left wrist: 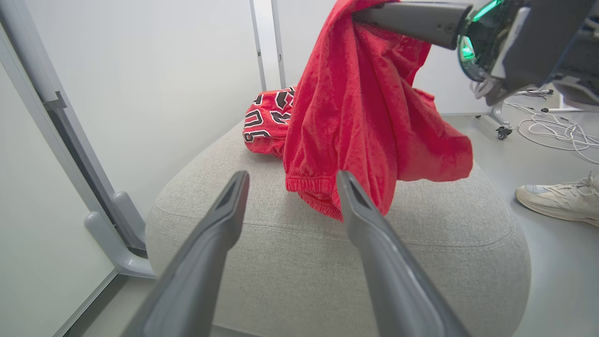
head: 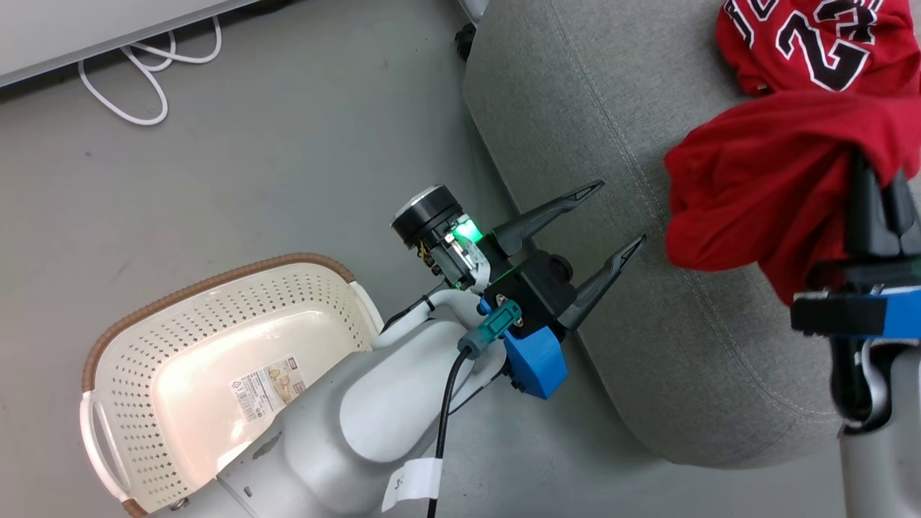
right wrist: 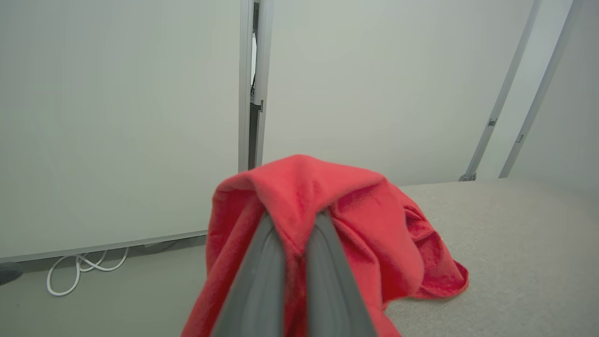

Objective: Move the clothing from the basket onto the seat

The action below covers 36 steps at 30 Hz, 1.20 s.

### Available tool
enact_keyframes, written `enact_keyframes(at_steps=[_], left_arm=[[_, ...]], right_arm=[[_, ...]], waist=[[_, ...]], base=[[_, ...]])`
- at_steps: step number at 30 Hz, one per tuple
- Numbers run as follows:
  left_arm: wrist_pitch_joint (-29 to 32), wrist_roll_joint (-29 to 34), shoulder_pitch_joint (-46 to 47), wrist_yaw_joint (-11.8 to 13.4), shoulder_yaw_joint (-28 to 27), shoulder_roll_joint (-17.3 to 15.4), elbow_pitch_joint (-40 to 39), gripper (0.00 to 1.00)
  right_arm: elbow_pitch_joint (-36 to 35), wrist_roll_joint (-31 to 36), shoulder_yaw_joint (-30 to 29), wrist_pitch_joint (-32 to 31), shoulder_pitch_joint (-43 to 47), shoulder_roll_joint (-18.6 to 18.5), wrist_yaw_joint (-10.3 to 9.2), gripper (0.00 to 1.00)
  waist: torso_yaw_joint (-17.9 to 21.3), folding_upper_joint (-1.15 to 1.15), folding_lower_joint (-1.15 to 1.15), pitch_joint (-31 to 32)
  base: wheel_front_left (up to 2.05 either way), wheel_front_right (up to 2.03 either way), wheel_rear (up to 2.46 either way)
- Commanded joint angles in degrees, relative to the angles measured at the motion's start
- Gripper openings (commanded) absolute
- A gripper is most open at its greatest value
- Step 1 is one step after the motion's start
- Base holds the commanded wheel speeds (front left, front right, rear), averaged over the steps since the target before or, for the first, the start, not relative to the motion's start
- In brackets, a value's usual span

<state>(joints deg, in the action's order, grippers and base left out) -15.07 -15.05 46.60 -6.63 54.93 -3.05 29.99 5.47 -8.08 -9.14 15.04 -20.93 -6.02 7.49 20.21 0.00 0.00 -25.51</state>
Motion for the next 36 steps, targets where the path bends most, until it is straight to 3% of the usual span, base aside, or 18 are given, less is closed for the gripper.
enact_keyframes(at_steps=[1, 5, 10, 17, 22, 26, 30, 36], left_arm=[[-0.15, 0.37, 1.12, -0.01, -0.12, -0.17, -0.17, 1.00], [-0.15, 0.63, 1.77, 0.51, -0.49, -0.40, -0.62, 1.00], [-0.15, 1.37, 3.32, 0.56, -0.50, -1.06, -0.86, 1.00], [0.32, 2.92, 7.19, 0.48, 0.12, -1.71, -1.41, 1.00], [1.31, 4.07, 10.29, 0.37, 0.38, -2.57, -2.44, 1.00], [2.15, 4.67, 12.42, 0.27, 0.62, -3.17, -3.34, 1.00], [2.67, 5.06, 13.78, 0.33, 0.90, -3.38, -3.94, 1.00], [2.94, 5.30, 14.57, 0.64, 1.26, -3.89, -4.54, 1.00]], right_arm=[[-1.06, 0.57, 0.22, 0.20, -2.73, -1.21, 0.01, 0.00], [-1.91, 0.53, 0.29, 0.20, -6.19, -2.76, 0.01, 0.00], [-1.99, 0.51, -0.99, 0.21, -14.71, -7.21, 0.01, 0.00], [0.15, 0.28, -8.79, 0.21, -28.09, -15.42, 0.01, 0.00], [5.41, -1.29, -15.29, 0.17, -34.95, -21.48, 0.01, 0.00], [11.72, -0.32, -15.73, 0.13, -35.96, -25.66, 0.01, 0.00], [18.95, 0.66, -16.13, 0.14, -34.87, -26.91, 0.01, 0.00], [24.24, 1.14, -17.16, 0.13, -32.75, -25.07, 0.01, 0.00]], waist=[[-0.26, 0.00, 0.00, -0.40], [-0.71, 0.00, 0.00, -1.44], [-1.45, 0.00, 0.00, -4.39], [-2.92, 0.00, 0.00, -10.90], [-3.44, 0.00, 0.00, -16.23], [-3.99, 0.00, 0.00, -20.02], [-4.11, 0.00, 0.00, -22.80], [-4.08, 0.00, 0.00, -25.02]], base=[[0.00, 0.00, 0.00], [0.00, 0.00, 0.00], [0.00, 0.00, 0.00], [0.00, 0.00, 0.00], [0.00, 0.00, 0.00], [0.00, 0.00, 0.00], [0.00, 0.00, 0.00], [0.00, 0.00, 0.00]])
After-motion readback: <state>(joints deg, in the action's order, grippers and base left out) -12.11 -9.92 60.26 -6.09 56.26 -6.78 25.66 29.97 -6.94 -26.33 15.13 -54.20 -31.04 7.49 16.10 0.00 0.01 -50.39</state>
